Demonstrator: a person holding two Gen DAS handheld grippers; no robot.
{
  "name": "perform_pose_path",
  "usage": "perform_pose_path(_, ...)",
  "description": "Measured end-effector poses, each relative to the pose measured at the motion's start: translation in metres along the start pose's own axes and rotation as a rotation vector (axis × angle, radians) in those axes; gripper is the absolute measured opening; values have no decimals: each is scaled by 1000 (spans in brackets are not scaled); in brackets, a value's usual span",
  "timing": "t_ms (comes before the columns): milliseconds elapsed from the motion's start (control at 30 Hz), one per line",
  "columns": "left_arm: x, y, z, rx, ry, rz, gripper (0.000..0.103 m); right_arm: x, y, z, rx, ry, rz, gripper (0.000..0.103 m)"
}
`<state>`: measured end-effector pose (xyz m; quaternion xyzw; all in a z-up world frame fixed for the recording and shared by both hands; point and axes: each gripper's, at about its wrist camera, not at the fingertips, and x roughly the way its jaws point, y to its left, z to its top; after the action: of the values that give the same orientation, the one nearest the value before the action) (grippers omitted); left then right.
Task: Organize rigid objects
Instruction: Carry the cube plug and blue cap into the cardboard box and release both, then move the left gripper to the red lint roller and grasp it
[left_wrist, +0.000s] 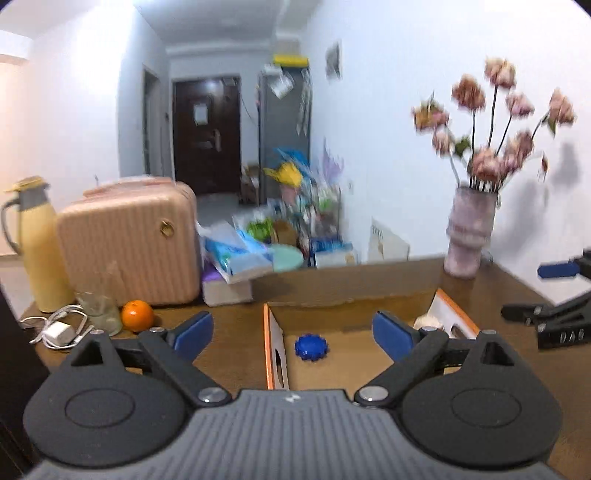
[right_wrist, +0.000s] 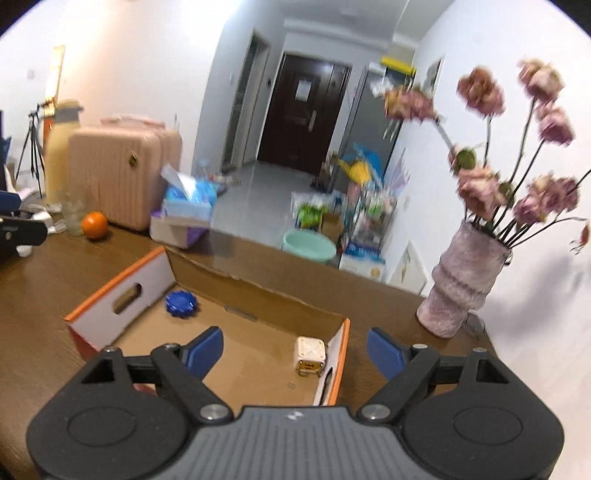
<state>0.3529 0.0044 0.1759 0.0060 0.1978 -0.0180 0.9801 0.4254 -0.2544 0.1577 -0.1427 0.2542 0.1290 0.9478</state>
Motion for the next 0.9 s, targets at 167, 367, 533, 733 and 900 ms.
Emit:
perform_pose_path(167,-51,0,-27,-44,-99,-5,100,-42,19,-28,48,-108,23,86)
perform_pose_path(367,-104,4,-81,-111,-132,-39,102,-89,36,-86,181,-217,38,88)
perform_pose_path(533,-147,0,-143,-78,-190,-3,103,-127,55,-141,243,-253,5,89)
perform_pose_path(733,-171,1,-197,-86,-154,-6,103,-172,86,-213,255,-309,-14,96)
perform_pose_path(900,-160,-7,-215,-63,-73,-79,103,-195,112,-255,251,-294,-60,96)
